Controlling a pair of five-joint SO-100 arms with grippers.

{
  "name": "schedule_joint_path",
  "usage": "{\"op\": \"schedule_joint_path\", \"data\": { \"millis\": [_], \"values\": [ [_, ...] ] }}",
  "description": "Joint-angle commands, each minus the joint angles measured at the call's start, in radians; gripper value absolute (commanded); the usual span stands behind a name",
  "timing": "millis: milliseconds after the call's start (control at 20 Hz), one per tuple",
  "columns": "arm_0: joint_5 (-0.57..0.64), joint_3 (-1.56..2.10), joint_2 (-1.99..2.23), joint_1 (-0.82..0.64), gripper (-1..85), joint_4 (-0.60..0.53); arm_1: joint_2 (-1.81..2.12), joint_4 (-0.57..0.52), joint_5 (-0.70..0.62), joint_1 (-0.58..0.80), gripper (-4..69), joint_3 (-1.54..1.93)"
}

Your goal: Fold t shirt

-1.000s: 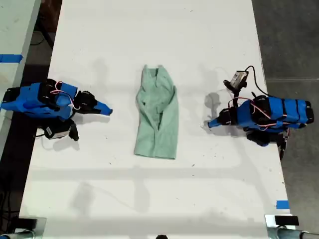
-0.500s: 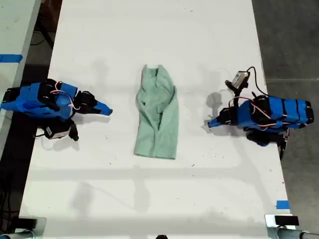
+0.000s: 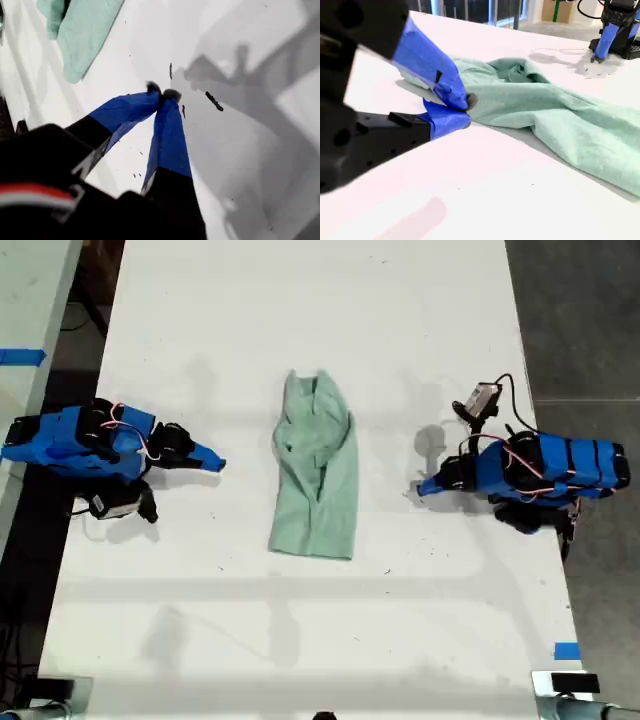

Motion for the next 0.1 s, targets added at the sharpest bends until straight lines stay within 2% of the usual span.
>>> {"op": "schedule_joint_path", "data": {
  "millis": [0,50],
  "values": [
    [-0.025,0.011,0.009,-0.011,-0.3,0.002,0.011,0.012,0.015,0.005,1.9,0.054],
    [-0.025,0.011,0.009,-0.011,-0.3,0.002,0.011,0.012,0.017,0.005,1.9,0.054]
  ]
}}
